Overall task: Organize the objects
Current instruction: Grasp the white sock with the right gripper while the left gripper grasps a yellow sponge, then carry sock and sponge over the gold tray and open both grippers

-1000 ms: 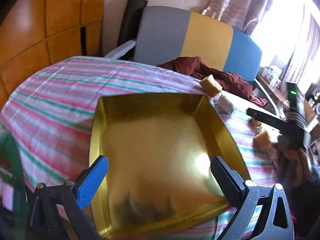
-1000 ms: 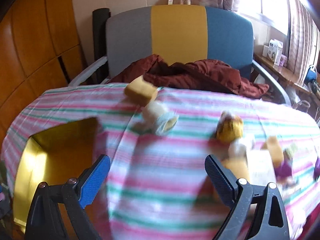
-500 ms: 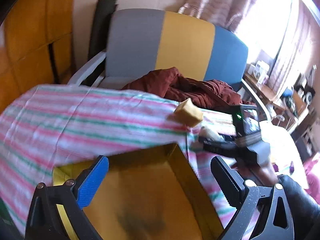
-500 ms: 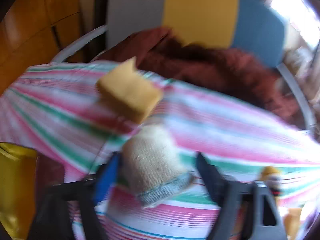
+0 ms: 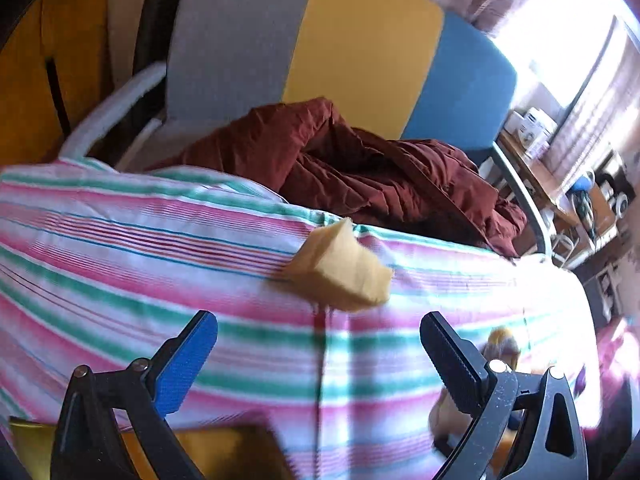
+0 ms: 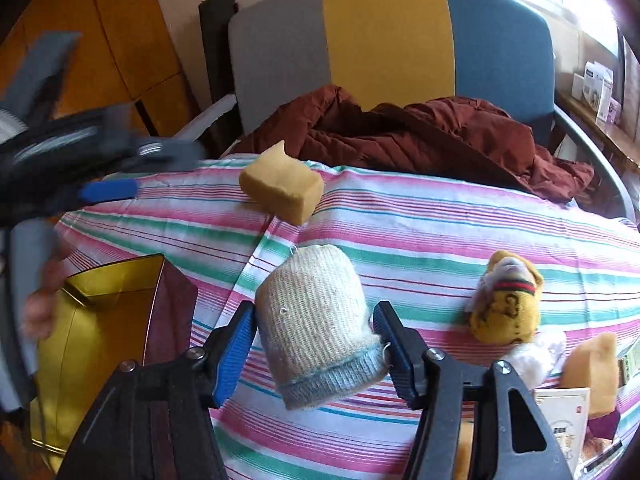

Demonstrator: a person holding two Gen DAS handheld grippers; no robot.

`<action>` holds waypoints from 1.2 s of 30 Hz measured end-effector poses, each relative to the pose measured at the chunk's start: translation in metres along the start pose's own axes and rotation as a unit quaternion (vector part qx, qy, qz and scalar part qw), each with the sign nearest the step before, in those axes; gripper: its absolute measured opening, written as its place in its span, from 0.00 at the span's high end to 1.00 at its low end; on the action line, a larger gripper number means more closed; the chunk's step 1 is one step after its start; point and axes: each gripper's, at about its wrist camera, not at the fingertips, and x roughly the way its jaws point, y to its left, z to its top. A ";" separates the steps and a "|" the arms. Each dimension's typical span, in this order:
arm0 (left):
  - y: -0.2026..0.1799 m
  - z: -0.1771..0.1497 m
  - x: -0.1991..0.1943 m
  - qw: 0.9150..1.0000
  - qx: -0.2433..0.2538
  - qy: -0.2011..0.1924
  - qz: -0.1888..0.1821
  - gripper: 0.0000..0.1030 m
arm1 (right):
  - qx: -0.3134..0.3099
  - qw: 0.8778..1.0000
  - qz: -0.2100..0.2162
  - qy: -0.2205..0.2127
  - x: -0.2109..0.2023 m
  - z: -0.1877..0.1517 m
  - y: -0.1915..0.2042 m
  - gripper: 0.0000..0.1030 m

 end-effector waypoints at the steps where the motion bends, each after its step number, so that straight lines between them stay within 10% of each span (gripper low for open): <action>1: -0.001 0.005 0.009 1.000 -0.008 0.003 -0.001 0.01 | 0.002 1.000 0.005 -0.004 -0.001 0.002 -0.001 0.41; 8: -0.004 0.025 0.068 0.998 -0.038 0.040 0.023 0.01 | 0.014 1.000 -0.005 -0.004 0.003 0.000 -0.014 0.40; 10: -0.004 0.026 0.082 0.998 -0.042 0.050 0.017 0.25 | 0.023 1.000 -0.004 -0.003 0.004 0.001 -0.019 0.41; 15: -0.013 0.023 0.080 0.998 -0.037 0.051 -0.025 0.43 | 0.030 1.000 -0.006 -0.002 0.003 0.000 -0.024 0.41; 36: 0.025 -0.061 -0.230 0.994 0.023 -0.089 -0.061 0.42 | -0.019 0.998 0.056 -0.037 -0.089 -0.014 0.050 0.41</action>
